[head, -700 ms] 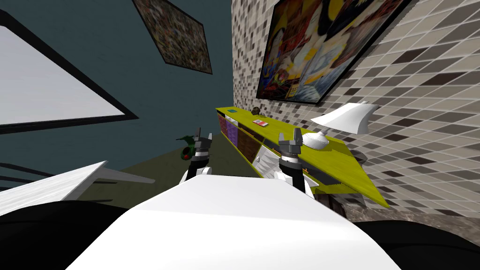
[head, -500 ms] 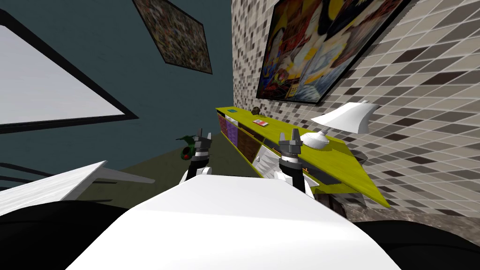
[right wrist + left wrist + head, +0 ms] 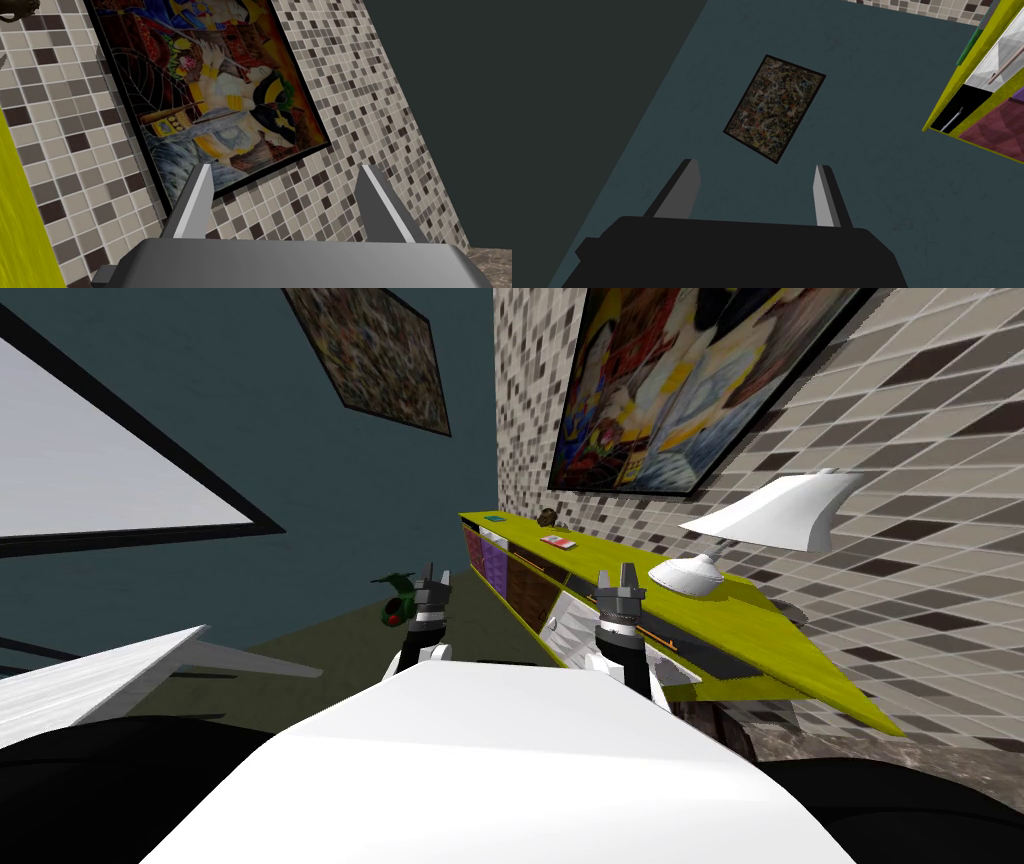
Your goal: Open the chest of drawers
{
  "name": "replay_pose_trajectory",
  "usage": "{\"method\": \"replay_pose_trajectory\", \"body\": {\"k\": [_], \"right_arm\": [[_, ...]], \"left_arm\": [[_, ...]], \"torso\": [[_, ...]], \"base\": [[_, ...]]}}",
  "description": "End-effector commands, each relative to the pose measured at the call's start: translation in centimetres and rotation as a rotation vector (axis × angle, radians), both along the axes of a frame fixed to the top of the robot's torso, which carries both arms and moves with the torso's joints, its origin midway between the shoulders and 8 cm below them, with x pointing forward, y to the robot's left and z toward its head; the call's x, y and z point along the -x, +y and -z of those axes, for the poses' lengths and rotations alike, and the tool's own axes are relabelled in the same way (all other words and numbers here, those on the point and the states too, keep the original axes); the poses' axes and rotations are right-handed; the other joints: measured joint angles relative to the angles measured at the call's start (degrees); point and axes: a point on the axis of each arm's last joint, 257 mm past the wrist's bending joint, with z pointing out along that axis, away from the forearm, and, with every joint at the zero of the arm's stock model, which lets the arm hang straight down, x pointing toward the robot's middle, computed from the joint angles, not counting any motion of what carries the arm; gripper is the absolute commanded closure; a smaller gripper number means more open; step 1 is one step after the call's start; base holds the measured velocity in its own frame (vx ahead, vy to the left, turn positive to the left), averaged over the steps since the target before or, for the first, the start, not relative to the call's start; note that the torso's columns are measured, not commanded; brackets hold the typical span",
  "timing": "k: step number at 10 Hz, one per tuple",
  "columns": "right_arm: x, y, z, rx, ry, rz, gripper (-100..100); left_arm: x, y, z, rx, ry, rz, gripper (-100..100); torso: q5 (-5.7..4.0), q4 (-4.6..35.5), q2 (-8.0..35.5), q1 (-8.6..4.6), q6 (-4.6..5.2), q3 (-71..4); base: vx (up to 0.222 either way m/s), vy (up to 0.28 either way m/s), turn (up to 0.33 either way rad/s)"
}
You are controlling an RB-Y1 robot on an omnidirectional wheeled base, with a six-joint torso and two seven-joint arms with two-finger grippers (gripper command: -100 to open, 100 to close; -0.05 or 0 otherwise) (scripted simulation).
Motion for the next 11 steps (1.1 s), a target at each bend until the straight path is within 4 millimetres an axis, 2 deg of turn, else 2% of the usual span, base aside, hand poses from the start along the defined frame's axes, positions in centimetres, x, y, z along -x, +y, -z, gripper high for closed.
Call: {"method": "replay_pose_trajectory", "body": {"k": [1, 2, 3, 5, 11], "right_arm": [[0.0, 0.0, 0.0, 0.0, 0.0, 0.0, 0], [0.0, 0.0, 0.0, 0.0, 0.0, 0.0, 0], [-0.3, 0.4, 0.6, 0.076, 0.024, 0.01, -100], [-0.8, 0.7, 1.4, 0.172, 0.052, 0.032, -100], [-2.3, 0.7, 5.2, 0.6, 0.149, 0.155, -100]], "left_arm": [[0.0, 0.0, 0.0, 0.0, 0.0, 0.0, 0], [0.0, 0.0, 0.0, 0.0, 0.0, 0.0, 0], [0.0, 0.0, 0.0, 0.0, 0.0, 0.0, 0], [0.0, 0.0, 0.0, 0.0, 0.001, 0.0, 0], [0.0, 0.0, 0.0, 0.0, 0.001, 0.0, 0]], "torso": [[0.0, 4.23, 4.23, 0.0, 0.0, -8.46], [0.0, 8.46, 8.46, 0.0, 0.0, -16.92], [0.0, 12.69, 12.69, 0.0, 0.0, -25.38], [0.03, 15.12, 15.07, 0.1, 0.0, -30.49], [0.01, 15.36, 15.33, 0.03, 0.0, -30.77]], "base": [[0.0, 0.0, 0.0], [0.0, 0.0, 0.0], [0.017, 0.022, -0.01], [0.036, 0.046, -0.019], [0.04, 0.072, -0.038]]}}
